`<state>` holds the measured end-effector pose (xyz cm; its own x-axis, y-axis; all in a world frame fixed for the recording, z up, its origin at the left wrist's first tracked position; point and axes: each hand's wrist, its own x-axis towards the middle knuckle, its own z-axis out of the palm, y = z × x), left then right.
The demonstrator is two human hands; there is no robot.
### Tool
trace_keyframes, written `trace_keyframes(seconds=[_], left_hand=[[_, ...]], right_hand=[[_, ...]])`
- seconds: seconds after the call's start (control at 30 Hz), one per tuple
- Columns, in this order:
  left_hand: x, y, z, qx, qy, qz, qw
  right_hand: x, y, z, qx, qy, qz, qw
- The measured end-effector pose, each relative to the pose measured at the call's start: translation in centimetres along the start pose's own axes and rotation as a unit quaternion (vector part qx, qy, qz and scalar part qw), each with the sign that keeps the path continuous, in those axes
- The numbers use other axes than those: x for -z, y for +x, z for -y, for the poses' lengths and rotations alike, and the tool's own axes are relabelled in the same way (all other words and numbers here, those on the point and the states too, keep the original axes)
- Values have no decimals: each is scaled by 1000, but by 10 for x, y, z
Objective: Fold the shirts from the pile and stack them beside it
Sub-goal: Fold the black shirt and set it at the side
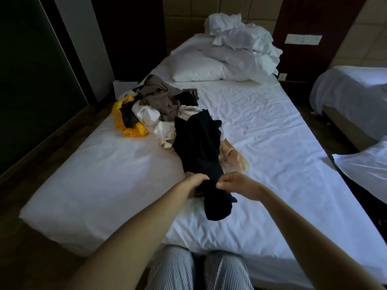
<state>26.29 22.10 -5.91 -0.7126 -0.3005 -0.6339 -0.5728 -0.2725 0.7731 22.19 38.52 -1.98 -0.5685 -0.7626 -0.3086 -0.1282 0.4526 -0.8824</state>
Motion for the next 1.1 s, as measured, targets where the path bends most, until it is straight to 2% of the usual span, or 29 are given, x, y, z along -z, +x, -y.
trace_keyframes(seconds=[0.1, 0.2, 0.37, 0.5, 0.6, 0.7, 0.77, 0.83, 0.87, 0.93, 1.0, 1.1], left_hand=[[-7, -2, 21, -2, -30, 13, 999], [-5, -10, 20, -48, -75, 31, 996], [-8, -38, 12, -84, -36, 150, 984], [-10, -56, 15, -81, -17, 170, 982], [-1, -57, 16, -80, 5, 104, 991], [12, -52, 31, -43, 40, 36, 998], [14, -51, 46, 29, 14, 63, 998], [7, -52, 62, 73, -82, 126, 986], [1, -55, 67, 75, -150, 145, 975], [-13, -62, 71, 48, -235, 135, 961], [-19, -61, 64, 6, -250, 78, 965], [-8, -54, 41, -46, -223, -13, 974]], right_hand=[[-14, -15, -21, -35, 50, -85, 995], [-22, -23, -26, -33, 71, -139, 987], [-41, -27, -17, -24, 127, -138, 982], [-48, -37, -18, -6, 106, -147, 983], [-42, -49, -25, -14, 122, -213, 969], [-38, -64, -31, -41, 234, -225, 945], [-37, -71, -35, -63, 290, -204, 933], [-38, -77, -36, -76, 319, -172, 929], [-39, -80, -36, -72, 332, -157, 927], [-39, -86, -35, -60, 344, -154, 924], [-35, -93, -34, -60, 331, -192, 922], [-23, -101, -42, -72, 238, -295, 923]])
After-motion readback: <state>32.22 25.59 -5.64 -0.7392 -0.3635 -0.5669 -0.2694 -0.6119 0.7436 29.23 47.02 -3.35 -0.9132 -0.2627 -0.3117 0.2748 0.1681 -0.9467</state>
